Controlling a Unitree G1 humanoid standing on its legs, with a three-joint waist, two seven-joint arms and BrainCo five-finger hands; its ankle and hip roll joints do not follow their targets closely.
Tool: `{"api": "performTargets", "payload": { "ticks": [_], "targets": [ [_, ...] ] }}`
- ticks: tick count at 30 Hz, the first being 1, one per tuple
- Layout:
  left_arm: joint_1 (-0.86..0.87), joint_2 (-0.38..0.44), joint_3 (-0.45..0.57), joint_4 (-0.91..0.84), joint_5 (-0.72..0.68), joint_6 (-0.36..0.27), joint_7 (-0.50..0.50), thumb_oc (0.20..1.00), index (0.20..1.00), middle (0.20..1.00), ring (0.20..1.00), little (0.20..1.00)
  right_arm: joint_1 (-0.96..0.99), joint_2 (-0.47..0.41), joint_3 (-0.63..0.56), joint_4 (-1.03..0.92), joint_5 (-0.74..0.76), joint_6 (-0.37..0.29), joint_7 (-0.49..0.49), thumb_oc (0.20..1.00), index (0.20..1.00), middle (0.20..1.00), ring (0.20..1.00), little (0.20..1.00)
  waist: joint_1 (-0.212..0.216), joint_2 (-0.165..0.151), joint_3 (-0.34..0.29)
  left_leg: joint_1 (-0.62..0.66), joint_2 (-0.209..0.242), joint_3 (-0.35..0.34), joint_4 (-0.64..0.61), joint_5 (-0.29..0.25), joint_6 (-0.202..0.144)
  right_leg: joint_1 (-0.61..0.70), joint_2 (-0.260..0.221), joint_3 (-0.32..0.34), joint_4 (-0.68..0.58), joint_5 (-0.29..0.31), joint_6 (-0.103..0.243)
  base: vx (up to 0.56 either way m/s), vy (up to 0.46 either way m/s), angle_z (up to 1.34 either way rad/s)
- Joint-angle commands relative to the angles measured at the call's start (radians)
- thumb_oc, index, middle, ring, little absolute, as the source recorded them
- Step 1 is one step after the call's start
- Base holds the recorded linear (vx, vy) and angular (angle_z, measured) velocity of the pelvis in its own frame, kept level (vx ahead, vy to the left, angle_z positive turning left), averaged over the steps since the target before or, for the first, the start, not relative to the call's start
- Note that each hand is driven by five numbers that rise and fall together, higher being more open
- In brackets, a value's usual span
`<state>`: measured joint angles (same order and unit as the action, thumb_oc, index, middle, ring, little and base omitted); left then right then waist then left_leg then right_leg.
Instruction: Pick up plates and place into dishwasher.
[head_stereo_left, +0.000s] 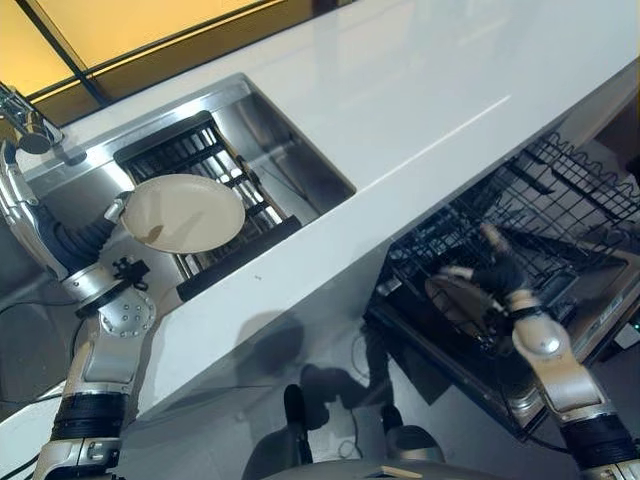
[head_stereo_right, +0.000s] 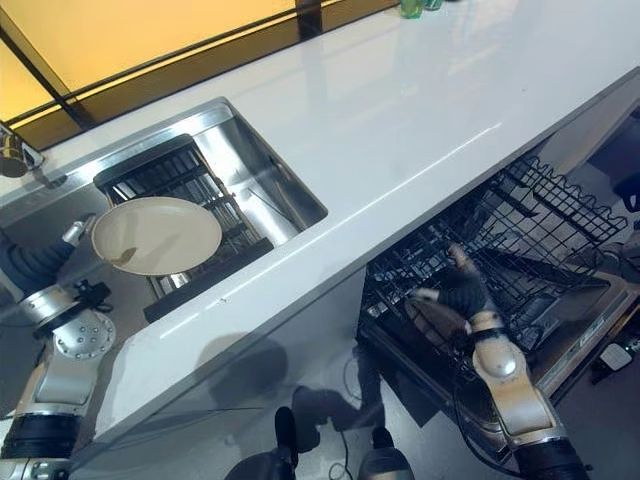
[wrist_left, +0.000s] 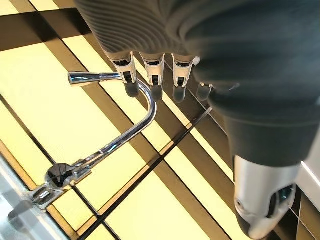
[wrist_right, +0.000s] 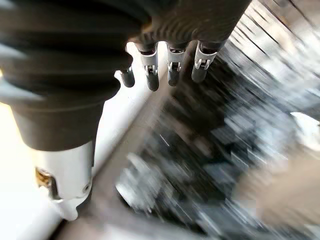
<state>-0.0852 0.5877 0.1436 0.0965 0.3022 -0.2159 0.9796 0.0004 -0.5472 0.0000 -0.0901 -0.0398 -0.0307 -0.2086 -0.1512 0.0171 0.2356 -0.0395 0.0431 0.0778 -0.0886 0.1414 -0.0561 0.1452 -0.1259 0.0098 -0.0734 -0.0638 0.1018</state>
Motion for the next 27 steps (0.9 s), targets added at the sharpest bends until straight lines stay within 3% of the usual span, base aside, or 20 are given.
{"api": "performTargets", "payload": {
  "ticks": [1,5,8,13,19,23,27],
  "targets": [
    [0.042,0.004,0.095,-0.032,0.033,-0.049,-0.008,1.000,1.000,1.000,1.000,1.000,0.013,-0.019,-0.053,-0.080,-0.042,-0.092,-0.085,1.000,1.000,1.000,1.000,1.000,0.022,-0.006,-0.113,0.083,0.067,0.013,0.008,-0.133,-0.044,-0.156,-0.055,0.020,0.032,0.117,0.081,0.00,0.000,0.00],
    [0.087,0.008,0.144,-0.039,0.020,-0.069,-0.060,1.000,1.000,1.000,1.000,1.000,0.063,-0.028,-0.130,-0.101,-0.030,-0.138,-0.081,1.000,1.000,1.000,1.000,1.000,0.022,-0.011,-0.137,0.098,0.079,0.022,0.009,-0.136,-0.047,-0.138,-0.042,0.013,0.036,0.102,0.075,0.03,-0.051,-0.03],
    [0.108,0.022,0.155,-0.047,0.008,-0.049,-0.130,1.000,1.000,1.000,1.000,1.000,0.091,-0.025,-0.165,-0.127,-0.002,-0.154,-0.049,1.000,1.000,1.000,1.000,1.000,0.025,-0.012,-0.153,0.109,0.089,0.019,0.012,-0.135,-0.049,-0.126,-0.023,0.012,0.050,0.082,0.063,0.03,-0.072,-0.01],
    [0.090,0.065,0.111,-0.040,-0.020,0.039,-0.283,1.000,1.000,1.000,1.000,1.000,0.079,-0.038,-0.163,-0.135,0.031,-0.135,-0.020,1.000,1.000,1.000,1.000,1.000,0.030,-0.007,-0.164,0.116,0.117,0.006,0.023,-0.125,-0.055,-0.116,0.026,0.013,0.093,0.040,0.034,-0.02,-0.077,-0.02],
    [0.056,0.150,0.038,-0.018,0.035,0.063,-0.508,1.000,1.000,1.000,1.000,1.000,0.056,-0.075,-0.164,-0.125,0.070,-0.143,0.025,1.000,1.000,1.000,1.000,1.000,0.029,-0.003,-0.169,0.094,0.147,-0.012,0.113,-0.136,-0.078,-0.112,0.056,0.018,0.105,0.033,0.006,-0.02,-0.080,0.02],
    [0.053,0.222,0.000,0.021,0.089,0.072,-0.627,1.000,1.000,1.000,1.000,1.000,0.036,-0.123,-0.159,-0.114,0.088,-0.135,0.048,1.000,1.000,1.000,1.000,1.000,0.034,-0.006,-0.142,0.019,0.130,-0.047,0.292,-0.186,-0.072,-0.108,0.058,0.036,0.136,0.029,-0.018,0.04,-0.010,0.00],
    [0.051,0.286,-0.036,0.055,0.115,0.077,-0.662,1.000,1.000,1.000,1.000,1.000,0.012,-0.162,-0.138,-0.095,0.104,-0.131,0.055,1.000,1.000,1.000,1.000,1.000,0.045,0.008,-0.120,-0.004,0.081,-0.119,0.267,-0.190,-0.040,-0.124,0.060,0.074,0.174,0.009,-0.021,0.08,0.176,-0.22]
  ]
}}
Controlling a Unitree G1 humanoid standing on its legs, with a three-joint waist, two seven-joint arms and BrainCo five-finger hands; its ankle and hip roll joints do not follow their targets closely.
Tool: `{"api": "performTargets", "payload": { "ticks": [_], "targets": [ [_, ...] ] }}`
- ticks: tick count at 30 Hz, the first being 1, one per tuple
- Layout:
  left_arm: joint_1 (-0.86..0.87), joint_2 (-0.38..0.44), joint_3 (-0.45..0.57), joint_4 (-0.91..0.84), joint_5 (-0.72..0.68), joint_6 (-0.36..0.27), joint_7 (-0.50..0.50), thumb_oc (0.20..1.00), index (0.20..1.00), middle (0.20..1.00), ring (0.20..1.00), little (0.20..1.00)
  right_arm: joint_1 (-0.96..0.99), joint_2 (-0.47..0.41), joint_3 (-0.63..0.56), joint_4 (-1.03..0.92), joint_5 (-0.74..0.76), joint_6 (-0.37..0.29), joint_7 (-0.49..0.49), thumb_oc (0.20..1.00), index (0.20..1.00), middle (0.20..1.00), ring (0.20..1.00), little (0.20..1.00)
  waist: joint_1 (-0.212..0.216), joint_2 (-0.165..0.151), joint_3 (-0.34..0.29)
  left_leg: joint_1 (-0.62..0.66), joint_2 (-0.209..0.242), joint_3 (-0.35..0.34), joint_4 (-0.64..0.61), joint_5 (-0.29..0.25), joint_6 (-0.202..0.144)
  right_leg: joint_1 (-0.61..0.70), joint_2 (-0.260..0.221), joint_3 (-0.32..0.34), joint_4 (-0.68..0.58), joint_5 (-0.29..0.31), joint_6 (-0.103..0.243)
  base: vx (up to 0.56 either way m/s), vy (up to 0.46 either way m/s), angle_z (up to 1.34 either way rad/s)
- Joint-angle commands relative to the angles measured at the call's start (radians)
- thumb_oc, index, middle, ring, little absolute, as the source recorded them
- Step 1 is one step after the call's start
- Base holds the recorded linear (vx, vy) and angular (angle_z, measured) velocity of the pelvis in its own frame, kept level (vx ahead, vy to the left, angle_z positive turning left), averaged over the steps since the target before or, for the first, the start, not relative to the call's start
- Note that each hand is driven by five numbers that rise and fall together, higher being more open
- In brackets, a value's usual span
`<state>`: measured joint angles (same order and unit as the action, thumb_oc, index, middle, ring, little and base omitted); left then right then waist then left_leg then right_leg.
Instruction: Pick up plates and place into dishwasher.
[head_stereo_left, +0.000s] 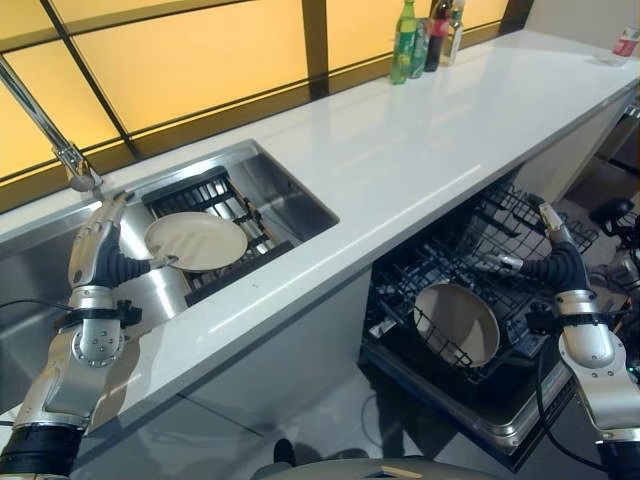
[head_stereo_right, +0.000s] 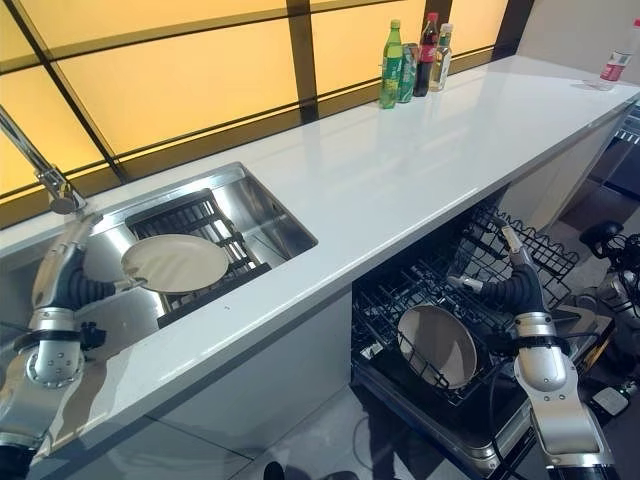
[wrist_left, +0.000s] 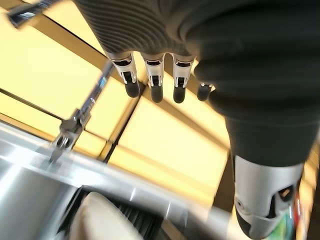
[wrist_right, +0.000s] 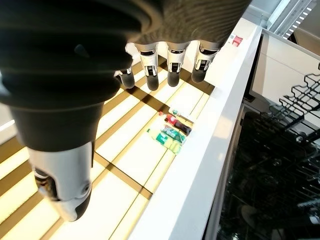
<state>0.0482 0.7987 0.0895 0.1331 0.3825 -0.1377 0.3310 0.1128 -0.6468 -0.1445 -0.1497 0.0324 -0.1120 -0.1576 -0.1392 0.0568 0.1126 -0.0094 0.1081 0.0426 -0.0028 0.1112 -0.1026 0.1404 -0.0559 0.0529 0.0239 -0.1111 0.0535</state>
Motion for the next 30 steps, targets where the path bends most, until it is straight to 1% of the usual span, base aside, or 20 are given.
{"api": "performTargets", "payload": {
  "ticks": [1,4,6,7,8,9,10,11,12,14,17,19,22,24,30],
  "targets": [
    [-0.084,0.083,0.008,0.025,0.051,0.002,-0.013,1.000,1.000,1.000,1.000,1.000,-0.103,-0.075,0.009,-0.032,0.038,-0.046,0.005,1.000,1.000,1.000,1.000,1.000,0.026,-0.027,0.005,-0.028,0.012,-0.079,0.170,-0.160,0.009,-0.123,-0.011,0.037,0.081,0.050,0.028,0.08,0.227,-0.49],
    [-0.123,0.098,-0.055,0.062,0.078,0.018,-0.014,1.000,1.000,1.000,1.000,1.000,-0.101,-0.107,0.000,-0.014,0.061,-0.059,0.016,1.000,1.000,1.000,1.000,1.000,0.002,-0.014,0.010,-0.015,0.014,-0.061,0.133,-0.146,0.000,-0.141,-0.022,0.042,0.089,0.045,0.038,0.06,0.220,-0.22],
    [-0.162,0.101,-0.105,0.094,0.087,0.025,-0.004,1.000,1.000,1.000,1.000,1.000,-0.110,-0.130,0.004,-0.009,0.075,-0.056,0.020,1.000,1.000,1.000,1.000,1.000,-0.011,-0.002,0.016,-0.005,0.010,-0.053,0.112,-0.142,-0.006,-0.160,-0.032,0.044,0.093,0.046,0.047,0.02,0.215,-0.02],
    [-0.176,0.103,-0.123,0.108,0.092,0.026,0.003,1.000,1.000,1.000,1.000,1.000,-0.114,-0.139,0.005,-0.007,0.080,-0.057,0.021,1.000,1.000,1.000,1.000,1.000,-0.015,0.003,0.020,-0.010,0.007,-0.050,0.105,-0.129,-0.006,-0.176,-0.035,0.047,0.094,0.059,0.050,-0.01,0.242,-0.02],
    [-0.193,0.108,-0.150,0.123,0.103,0.031,0.013,1.000,1.000,1.000,1.000,1.000,-0.122,-0.157,0.009,-0.007,0.087,-0.054,0.024,1.000,1.000,1.000,1.000,1.000,-0.025,0.012,0.028,-0.005,-0.001,-0.045,0.094,-0.131,-0.005,-0.190,-0.041,0.052,0.097,0.062,0.057,0.02,0.241,-0.01],
    [-0.201,0.109,-0.165,0.129,0.111,0.034,0.018,1.000,1.000,1.000,1.000,1.000,-0.125,-0.166,0.012,-0.007,0.090,-0.051,0.025,1.000,1.000,1.000,1.000,1.000,-0.028,0.017,0.030,0.001,-0.006,-0.043,0.089,-0.143,-0.004,-0.193,-0.045,0.054,0.099,0.052,0.060,0.02,0.213,-0.08],
    [-0.206,0.111,-0.174,0.131,0.115,0.039,0.021,1.000,1.000,1.000,1.000,1.000,-0.129,-0.171,0.014,-0.008,0.093,-0.050,0.026,1.000,1.000,1.000,1.000,1.000,-0.030,0.019,0.036,-0.006,-0.009,-0.042,0.089,-0.132,-0.004,-0.204,-0.047,0.057,0.101,0.065,0.062,0.04,0.179,-0.09],
    [-0.216,0.116,-0.197,0.142,0.121,0.045,0.034,1.000,1.000,1.000,1.000,1.000,-0.136,-0.181,0.024,-0.009,0.095,-0.050,0.024,1.000,1.000,1.000,1.000,1.000,-0.035,0.024,0.043,-0.004,-0.017,-0.039,0.086,-0.147,-0.001,-0.211,-0.051,0.062,0.105,0.056,0.067,-0.02,0.159,-0.10],
    [-0.226,0.124,-0.211,0.150,0.117,0.048,0.043,1.000,1.000,1.000,1.000,1.000,-0.142,-0.188,0.032,-0.006,0.095,-0.052,0.021,1.000,1.000,1.000,1.000,1.000,-0.038,0.026,0.052,-0.007,-0.021,-0.036,0.085,-0.148,0.002,-0.221,-0.054,0.066,0.107,0.060,0.070,0.01,0.171,-0.05],
    [-0.243,0.143,-0.227,0.162,0.123,0.048,0.056,1.000,1.000,1.000,1.000,1.000,-0.149,-0.193,0.042,-0.004,0.098,-0.058,0.016,1.000,1.000,1.000,1.000,1.000,-0.043,0.025,0.069,-0.011,-0.030,-0.028,0.076,-0.148,0.008,-0.233,-0.059,0.073,0.103,0.070,0.076,-0.04,0.105,-0.14],
    [-0.268,0.173,-0.247,0.182,0.122,0.039,0.073,1.000,1.000,1.000,1.000,1.000,-0.154,-0.200,0.051,-0.010,0.110,-0.061,-0.002,1.000,1.000,1.000,1.000,1.000,-0.048,0.015,0.094,-0.022,-0.041,-0.021,0.070,-0.152,0.016,-0.250,-0.066,0.080,0.096,0.084,0.087,-0.05,0.040,-0.05],
    [-0.293,0.188,-0.279,0.194,0.134,0.041,0.085,1.000,1.000,1.000,1.000,1.000,-0.174,-0.206,0.066,-0.014,0.113,-0.062,-0.022,1.000,1.000,1.000,1.000,1.000,-0.051,0.010,0.121,-0.043,-0.047,-0.019,0.075,-0.152,0.019,-0.274,-0.070,0.085,0.099,0.093,0.092,-0.12,0.034,0.00],
    [-0.325,0.198,-0.319,0.207,0.152,0.048,0.082,1.000,1.000,1.000,1.000,1.000,-0.217,-0.220,0.092,-0.011,0.112,-0.049,-0.048,1.000,1.000,1.000,1.000,1.000,-0.051,0.009,0.154,-0.065,-0.052,-0.018,0.085,-0.149,0.023,-0.298,-0.073,0.090,0.107,0.102,0.094,-0.10,0.054,-0.02],
    [-0.330,0.205,-0.331,0.207,0.150,0.053,0.065,1.000,1.000,1.000,1.000,1.000,-0.226,-0.222,0.096,-0.009,0.111,-0.047,-0.052,1.000,1.000,1.000,1.000,1.000,-0.051,0.009,0.165,-0.067,-0.055,-0.018,0.084,-0.148,0.026,-0.299,-0.075,0.093,0.104,0.107,0.095,-0.02,0.036,-0.01],
    [-0.309,0.243,-0.326,0.166,0.159,0.083,-0.046,1.000,1.000,1.000,1.000,1.000,-0.207,-0.230,0.083,-0.013,0.113,-0.055,-0.055,1.000,1.000,1.000,1.000,1.000,-0.040,0.011,0.179,-0.076,-0.059,-0.021,0.086,-0.143,0.029,-0.293,-0.082,0.079,0.097,0.106,0.095,0.00,0.011,0.04]
  ]
}}
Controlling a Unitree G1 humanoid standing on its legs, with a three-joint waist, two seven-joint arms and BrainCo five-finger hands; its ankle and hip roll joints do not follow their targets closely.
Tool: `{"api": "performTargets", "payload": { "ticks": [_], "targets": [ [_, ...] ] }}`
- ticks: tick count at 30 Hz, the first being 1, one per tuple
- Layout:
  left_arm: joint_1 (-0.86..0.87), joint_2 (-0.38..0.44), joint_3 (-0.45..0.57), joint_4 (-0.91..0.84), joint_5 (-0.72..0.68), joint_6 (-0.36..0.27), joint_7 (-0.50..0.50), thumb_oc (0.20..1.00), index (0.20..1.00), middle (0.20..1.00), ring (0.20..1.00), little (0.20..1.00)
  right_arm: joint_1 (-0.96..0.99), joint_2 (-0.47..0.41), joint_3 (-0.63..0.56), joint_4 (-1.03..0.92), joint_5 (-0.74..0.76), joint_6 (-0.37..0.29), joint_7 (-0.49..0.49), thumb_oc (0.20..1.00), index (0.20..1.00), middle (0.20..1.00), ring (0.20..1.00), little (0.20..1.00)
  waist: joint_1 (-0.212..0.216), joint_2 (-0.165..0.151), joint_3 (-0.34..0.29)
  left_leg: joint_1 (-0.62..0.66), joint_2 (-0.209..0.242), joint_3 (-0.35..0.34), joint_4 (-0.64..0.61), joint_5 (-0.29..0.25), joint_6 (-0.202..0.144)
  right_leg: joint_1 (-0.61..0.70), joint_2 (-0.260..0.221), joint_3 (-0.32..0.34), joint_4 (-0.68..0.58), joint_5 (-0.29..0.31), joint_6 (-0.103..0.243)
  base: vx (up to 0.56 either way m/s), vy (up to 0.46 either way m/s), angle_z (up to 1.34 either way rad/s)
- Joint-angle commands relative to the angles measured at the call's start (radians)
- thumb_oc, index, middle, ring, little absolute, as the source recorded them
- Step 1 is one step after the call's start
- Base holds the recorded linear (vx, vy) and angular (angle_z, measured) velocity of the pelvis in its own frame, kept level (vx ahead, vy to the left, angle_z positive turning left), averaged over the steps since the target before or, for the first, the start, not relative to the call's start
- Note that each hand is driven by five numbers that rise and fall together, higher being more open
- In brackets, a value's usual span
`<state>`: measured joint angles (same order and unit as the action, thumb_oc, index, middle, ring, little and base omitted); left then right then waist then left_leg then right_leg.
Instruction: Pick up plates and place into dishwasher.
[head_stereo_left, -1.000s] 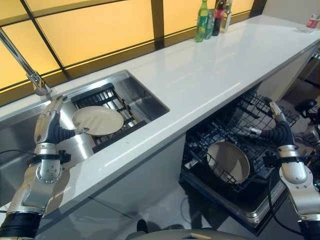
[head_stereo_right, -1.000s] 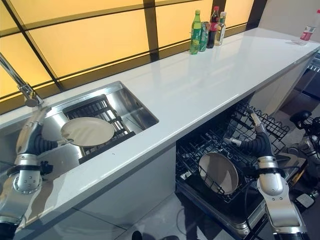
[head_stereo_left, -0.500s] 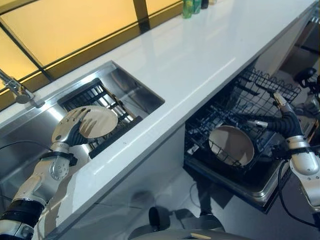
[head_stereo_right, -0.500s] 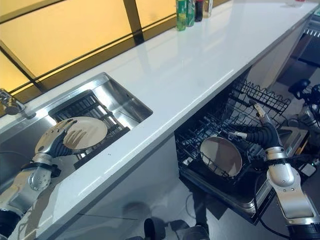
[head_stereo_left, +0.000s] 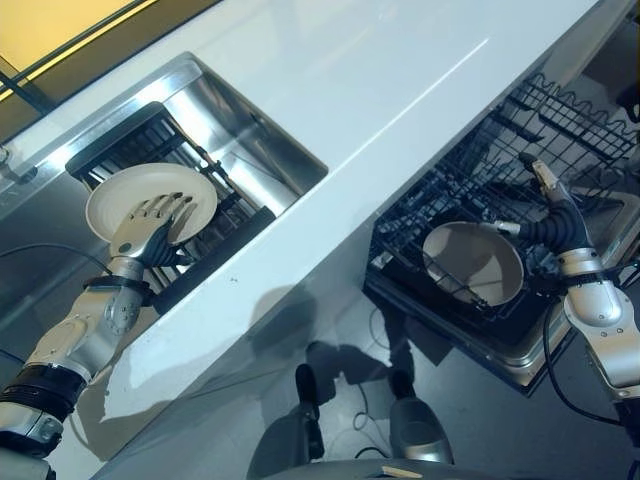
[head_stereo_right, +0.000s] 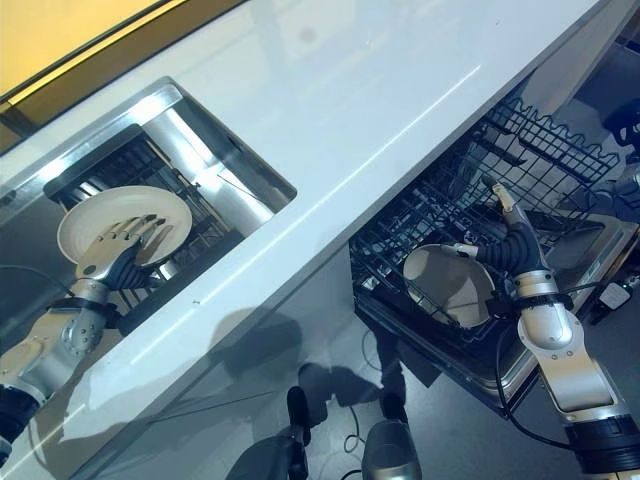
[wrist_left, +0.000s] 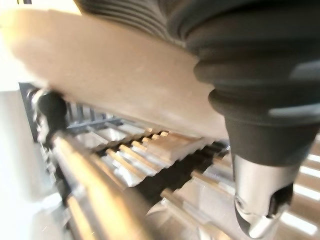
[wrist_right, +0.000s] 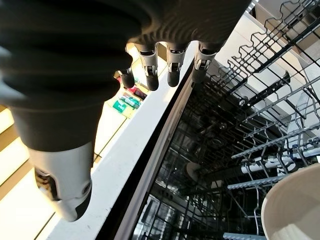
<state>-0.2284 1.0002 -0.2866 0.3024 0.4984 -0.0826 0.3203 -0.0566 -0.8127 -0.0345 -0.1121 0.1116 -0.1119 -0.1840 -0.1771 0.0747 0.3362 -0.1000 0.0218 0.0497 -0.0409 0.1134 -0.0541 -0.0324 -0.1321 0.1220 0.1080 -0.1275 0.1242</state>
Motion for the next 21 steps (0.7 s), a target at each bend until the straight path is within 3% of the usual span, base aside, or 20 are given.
{"api": "performTargets", "payload": {
  "ticks": [1,5,9,13,18,19,21],
  "targets": [
    [-0.029,0.044,0.047,-0.008,0.050,0.030,-0.055,1.000,1.000,1.000,1.000,1.000,-0.037,-0.064,-0.030,-0.049,0.033,-0.055,-0.027,1.000,1.000,1.000,1.000,1.000,0.001,-0.007,-0.042,0.010,0.027,-0.031,0.128,-0.145,-0.021,-0.121,-0.006,0.006,0.015,0.122,0.023,-0.01,-0.001,0.05],
    [-0.002,0.053,0.045,-0.037,0.081,0.039,-0.153,1.000,1.000,1.000,1.000,1.000,-0.033,-0.066,-0.036,-0.047,0.036,-0.056,-0.034,1.000,1.000,1.000,1.000,1.000,0.014,-0.006,-0.033,0.002,0.027,-0.043,0.130,-0.142,-0.021,-0.119,-0.008,-0.009,0.011,0.122,0.019,-0.02,-0.021,0.07],
    [0.020,0.061,0.057,-0.060,0.104,0.074,-0.163,1.000,1.000,1.000,1.000,1.000,-0.039,-0.060,-0.026,-0.047,0.038,-0.046,-0.043,1.000,1.000,1.000,1.000,1.000,0.033,-0.009,-0.029,0.000,0.029,-0.055,0.125,-0.137,-0.021,-0.108,-0.009,-0.027,0.004,0.120,0.015,-0.01,-0.046,0.10],
    [0.041,0.067,0.079,-0.064,0.185,0.105,-0.103,1.000,1.000,1.000,1.000,1.000,-0.037,-0.061,-0.026,-0.049,0.035,-0.044,-0.046,1.000,1.000,1.000,1.000,1.000,0.044,-0.008,-0.026,-0.006,0.031,-0.065,0.127,-0.132,-0.026,-0.105,-0.010,-0.041,0.002,0.118,0.011,-0.01,-0.006,0.08],
    [0.055,0.066,0.095,-0.045,0.259,0.153,0.054,1.000,1.000,1.000,1.000,1.000,-0.034,-0.048,-0.018,-0.040,0.029,-0.059,-0.060,1.000,1.000,1.000,1.000,1.000,0.055,-0.020,-0.023,-0.016,0.036,-0.071,0.124,-0.128,-0.028,-0.108,-0.010,-0.054,-0.005,0.121,0.008,-0.03,-0.028,0.07],
    [0.052,0.058,0.092,-0.026,0.267,0.153,0.098,0.953,0.953,0.953,0.953,0.953,-0.036,-0.046,-0.016,-0.042,0.029,-0.057,-0.065,1.000,1.000,1.000,1.000,1.000,0.055,-0.025,-0.022,-0.020,0.038,-0.071,0.124,-0.127,-0.028,-0.111,-0.010,-0.056,-0.005,0.122,0.008,-0.05,-0.041,0.04],
    [0.041,0.046,0.082,0.000,0.279,0.163,0.167,0.605,0.605,0.605,0.605,0.605,-0.038,-0.042,-0.009,-0.041,0.028,-0.056,-0.074,1.000,1.000,1.000,1.000,1.000,0.057,-0.030,-0.021,-0.024,0.039,-0.073,0.122,-0.125,-0.028,-0.114,-0.007,-0.058,-0.005,0.123,0.007,-0.04,-0.039,0.06]
  ]
}}
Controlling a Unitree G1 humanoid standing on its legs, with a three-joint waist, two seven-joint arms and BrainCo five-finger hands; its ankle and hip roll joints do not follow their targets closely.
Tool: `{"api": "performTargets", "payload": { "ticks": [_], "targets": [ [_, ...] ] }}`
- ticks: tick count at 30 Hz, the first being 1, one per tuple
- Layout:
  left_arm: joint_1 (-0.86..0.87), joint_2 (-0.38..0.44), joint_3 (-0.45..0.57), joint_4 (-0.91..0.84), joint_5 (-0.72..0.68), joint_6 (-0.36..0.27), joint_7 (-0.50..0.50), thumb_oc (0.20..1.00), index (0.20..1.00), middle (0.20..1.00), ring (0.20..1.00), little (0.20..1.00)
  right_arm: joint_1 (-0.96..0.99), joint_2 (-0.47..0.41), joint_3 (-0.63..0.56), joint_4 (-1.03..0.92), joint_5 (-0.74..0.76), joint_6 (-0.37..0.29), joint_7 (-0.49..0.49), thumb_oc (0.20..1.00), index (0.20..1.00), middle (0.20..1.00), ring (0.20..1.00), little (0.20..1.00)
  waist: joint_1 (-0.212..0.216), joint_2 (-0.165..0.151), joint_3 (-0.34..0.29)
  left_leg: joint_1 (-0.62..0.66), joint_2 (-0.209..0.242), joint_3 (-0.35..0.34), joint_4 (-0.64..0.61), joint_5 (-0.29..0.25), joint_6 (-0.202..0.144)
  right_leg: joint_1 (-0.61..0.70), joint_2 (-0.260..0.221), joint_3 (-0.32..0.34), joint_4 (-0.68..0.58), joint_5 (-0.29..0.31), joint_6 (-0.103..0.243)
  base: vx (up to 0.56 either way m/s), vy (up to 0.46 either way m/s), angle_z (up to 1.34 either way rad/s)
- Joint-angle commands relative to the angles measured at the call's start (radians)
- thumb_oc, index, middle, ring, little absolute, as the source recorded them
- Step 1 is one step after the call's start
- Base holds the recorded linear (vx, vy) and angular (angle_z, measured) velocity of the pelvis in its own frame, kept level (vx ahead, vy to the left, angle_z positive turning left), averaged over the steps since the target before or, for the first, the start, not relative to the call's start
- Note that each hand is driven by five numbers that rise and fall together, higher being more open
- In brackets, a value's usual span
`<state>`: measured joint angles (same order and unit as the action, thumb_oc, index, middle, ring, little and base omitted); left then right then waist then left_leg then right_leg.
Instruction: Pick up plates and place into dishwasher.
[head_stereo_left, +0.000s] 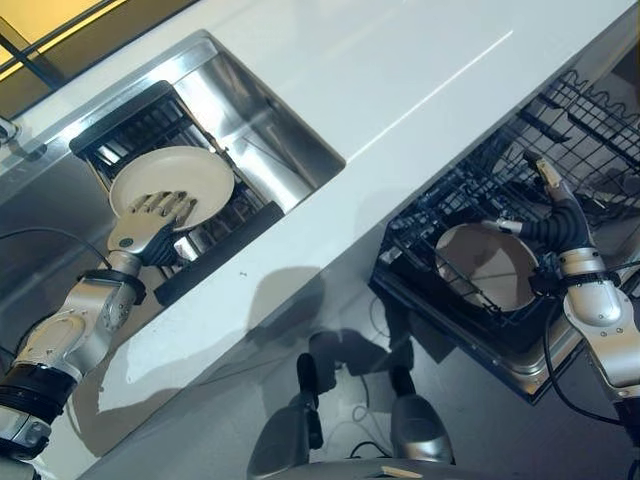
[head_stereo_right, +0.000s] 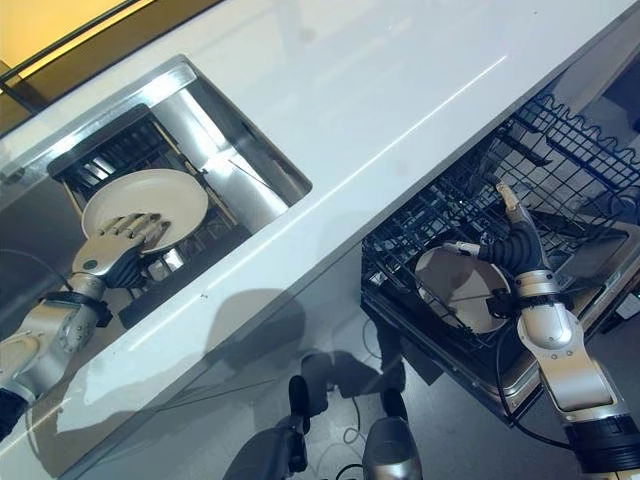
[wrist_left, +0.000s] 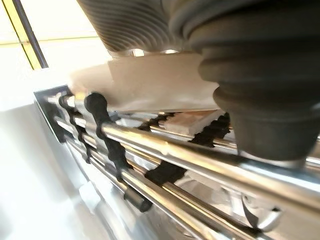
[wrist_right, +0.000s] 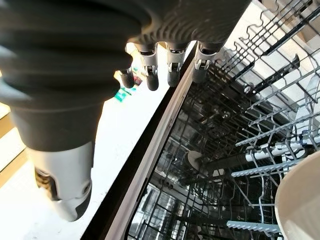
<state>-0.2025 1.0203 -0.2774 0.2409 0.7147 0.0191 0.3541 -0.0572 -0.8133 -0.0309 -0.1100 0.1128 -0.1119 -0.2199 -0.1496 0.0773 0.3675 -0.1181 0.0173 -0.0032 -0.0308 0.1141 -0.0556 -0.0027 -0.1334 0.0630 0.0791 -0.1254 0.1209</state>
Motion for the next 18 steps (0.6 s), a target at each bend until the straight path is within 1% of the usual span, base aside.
{"api": "performTargets", "payload": {
  "ticks": [1,3,4,5,9,12,18],
  "targets": [
    [0.005,0.015,0.064,0.085,0.069,0.064,0.185,0.520,0.520,0.520,0.520,0.520,-0.041,-0.039,-0.007,-0.044,0.026,-0.054,-0.046,1.000,1.000,1.000,1.000,1.000,0.028,-0.036,-0.052,-0.009,0.044,-0.020,0.112,-0.125,-0.027,-0.147,-0.005,0.002,0.024,0.122,0.010,-0.04,-0.033,0.07],
    [-0.019,0.003,0.053,0.120,0.080,0.064,0.248,0.322,0.322,0.322,0.322,0.322,-0.047,-0.033,0.001,-0.040,0.019,-0.050,-0.056,1.000,1.000,1.000,1.000,1.000,0.028,-0.041,-0.051,-0.012,0.044,-0.018,0.111,-0.124,-0.026,-0.151,-0.004,0.003,0.023,0.125,0.010,-0.03,-0.016,0.04],
    [-0.032,0.000,0.047,0.137,0.082,0.070,0.275,0.241,0.241,0.241,0.241,0.241,-0.052,-0.032,0.006,-0.036,0.017,-0.050,-0.059,1.000,1.000,1.000,1.000,1.000,0.026,-0.042,-0.051,-0.014,0.044,-0.017,0.110,-0.123,-0.027,-0.154,-0.003,0.005,0.023,0.127,0.011,0.00,0.000,0.00],
    [-0.042,-0.006,0.043,0.149,0.087,0.070,0.296,0.200,0.200,0.200,0.200,0.200,-0.056,-0.030,0.010,-0.032,0.015,-0.050,-0.062,1.000,1.000,1.000,1.000,1.000,0.025,-0.044,-0.051,-0.015,0.045,-0.016,0.109,-0.122,-0.028,-0.157,-0.003,0.007,0.023,0.128,0.012,0.00,0.000,0.00],
    [-0.089,-0.016,0.015,0.190,0.091,0.094,0.336,0.200,0.200,0.200,0.200,0.200,-0.067,-0.021,0.023,-0.021,0.005,-0.053,-0.070,1.000,1.000,1.000,1.000,1.000,0.014,-0.049,-0.052,-0.015,0.045,-0.008,0.103,-0.122,-0.027,-0.164,0.000,0.019,0.020,0.132,0.014,0.00,0.000,0.00],
    [-0.129,-0.023,-0.014,0.209,0.089,0.108,0.343,0.200,0.200,0.200,0.200,0.200,-0.073,-0.019,0.030,-0.020,0.005,-0.053,-0.079,1.000,1.000,1.000,1.000,1.000,0.006,-0.056,-0.049,-0.017,0.045,-0.002,0.101,-0.122,-0.025,-0.169,0.002,0.027,0.018,0.137,0.016,-0.02,0.001,-0.02],
    [-0.153,-0.043,-0.029,0.244,0.088,0.093,0.349,0.200,0.200,0.200,0.200,0.200,-0.072,-0.006,0.033,-0.012,-0.003,-0.064,-0.081,1.000,1.000,1.000,1.000,1.000,-0.001,-0.063,-0.054,-0.011,0.046,0.008,0.095,-0.125,-0.023,-0.168,0.002,0.036,0.010,0.142,0.022,-0.01,0.002,-0.05]
  ]
}}
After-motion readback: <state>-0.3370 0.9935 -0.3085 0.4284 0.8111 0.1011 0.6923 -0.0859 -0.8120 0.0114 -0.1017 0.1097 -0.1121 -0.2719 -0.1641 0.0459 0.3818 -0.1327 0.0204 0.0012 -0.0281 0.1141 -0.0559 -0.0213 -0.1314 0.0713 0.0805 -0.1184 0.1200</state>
